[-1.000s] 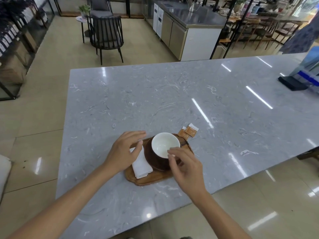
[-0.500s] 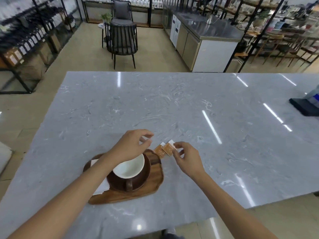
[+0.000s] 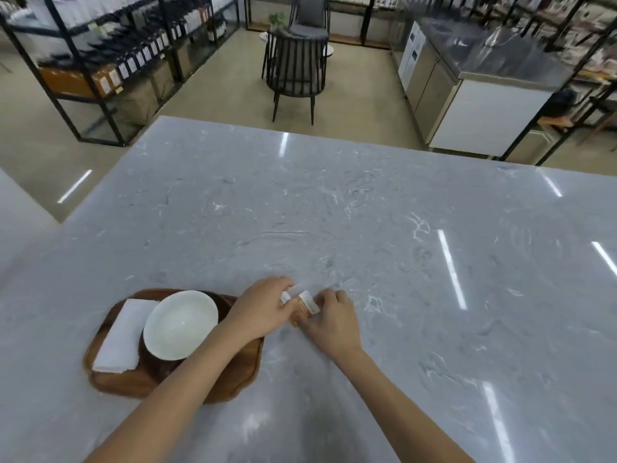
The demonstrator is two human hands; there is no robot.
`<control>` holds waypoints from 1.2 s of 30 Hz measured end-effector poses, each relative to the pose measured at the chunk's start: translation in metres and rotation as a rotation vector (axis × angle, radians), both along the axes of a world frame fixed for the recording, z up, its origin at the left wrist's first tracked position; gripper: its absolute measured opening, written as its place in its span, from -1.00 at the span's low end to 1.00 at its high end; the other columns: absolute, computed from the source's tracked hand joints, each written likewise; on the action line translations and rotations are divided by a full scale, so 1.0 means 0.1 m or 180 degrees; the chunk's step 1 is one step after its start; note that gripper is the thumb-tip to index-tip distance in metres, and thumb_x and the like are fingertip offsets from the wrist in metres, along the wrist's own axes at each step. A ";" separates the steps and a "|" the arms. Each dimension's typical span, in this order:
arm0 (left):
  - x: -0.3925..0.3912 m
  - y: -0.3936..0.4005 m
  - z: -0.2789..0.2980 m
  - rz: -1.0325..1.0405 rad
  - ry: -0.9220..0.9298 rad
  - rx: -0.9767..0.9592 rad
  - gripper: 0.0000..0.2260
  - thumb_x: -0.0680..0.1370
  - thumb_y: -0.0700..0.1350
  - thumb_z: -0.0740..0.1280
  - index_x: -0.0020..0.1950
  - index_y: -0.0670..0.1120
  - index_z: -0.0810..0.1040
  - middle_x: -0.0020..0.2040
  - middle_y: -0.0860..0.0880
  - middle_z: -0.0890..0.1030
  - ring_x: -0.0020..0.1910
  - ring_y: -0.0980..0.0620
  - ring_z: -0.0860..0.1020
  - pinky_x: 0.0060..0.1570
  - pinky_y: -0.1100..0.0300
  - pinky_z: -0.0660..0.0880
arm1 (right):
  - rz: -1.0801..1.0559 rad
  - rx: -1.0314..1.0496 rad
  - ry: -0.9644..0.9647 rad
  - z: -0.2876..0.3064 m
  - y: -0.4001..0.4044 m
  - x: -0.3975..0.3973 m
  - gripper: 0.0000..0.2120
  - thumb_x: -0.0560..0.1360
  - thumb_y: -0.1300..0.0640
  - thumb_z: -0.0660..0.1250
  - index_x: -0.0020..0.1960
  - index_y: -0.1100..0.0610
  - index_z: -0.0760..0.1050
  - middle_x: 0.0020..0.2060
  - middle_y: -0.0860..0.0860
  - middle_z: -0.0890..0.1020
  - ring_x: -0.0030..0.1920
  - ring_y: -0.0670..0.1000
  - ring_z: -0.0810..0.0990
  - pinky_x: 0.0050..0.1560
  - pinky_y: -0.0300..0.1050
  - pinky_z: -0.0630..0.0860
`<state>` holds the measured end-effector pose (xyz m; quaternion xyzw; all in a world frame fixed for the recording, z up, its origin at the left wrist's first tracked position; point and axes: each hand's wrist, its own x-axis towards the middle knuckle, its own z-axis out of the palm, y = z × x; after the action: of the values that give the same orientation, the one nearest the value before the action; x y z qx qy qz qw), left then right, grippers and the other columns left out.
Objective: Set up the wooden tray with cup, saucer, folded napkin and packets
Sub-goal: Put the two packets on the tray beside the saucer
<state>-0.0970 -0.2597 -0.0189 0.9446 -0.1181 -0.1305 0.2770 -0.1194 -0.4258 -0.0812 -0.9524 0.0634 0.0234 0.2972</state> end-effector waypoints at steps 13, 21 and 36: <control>-0.25 -0.20 -0.17 0.0707 0.0305 -0.1414 -0.80 0.47 -0.12 0.52 0.07 0.02 0.66 -0.13 0.01 0.75 -0.10 0.04 0.71 0.04 -0.01 0.62 | 0.0236 0.2369 0.0054 0.27 -0.36 -0.09 -0.81 0.52 0.29 0.46 0.10 0.13 0.57 -0.08 0.02 0.75 -0.08 -0.05 0.74 -0.01 -0.17 0.65; -0.23 -0.09 0.13 0.1510 -0.0068 -0.2073 -0.87 0.48 -0.17 0.52 -0.05 0.04 0.68 -0.11 0.13 0.75 -0.11 0.17 0.70 -0.06 0.25 0.60 | -0.0158 0.2715 0.0330 0.34 -0.28 0.15 -0.85 0.63 0.14 0.30 0.01 0.13 0.65 -0.19 0.03 0.75 -0.21 -0.06 0.71 -0.17 -0.22 0.62; -0.35 0.38 0.25 0.1862 -0.0316 -0.2414 -0.89 0.49 -0.10 0.52 -0.01 0.04 0.68 -0.08 0.10 0.76 -0.08 0.12 0.72 0.00 0.17 0.61 | 0.0564 -0.0177 0.0504 0.13 0.35 0.18 -0.37 0.33 -0.27 0.49 0.29 -0.02 0.43 0.20 -0.01 0.46 0.25 0.06 0.45 0.07 0.01 0.54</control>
<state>-0.1315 -0.2222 0.0059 0.7757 0.1002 0.0504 0.6211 -0.1014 -0.3904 -0.0683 -0.9573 0.0029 0.1229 0.2615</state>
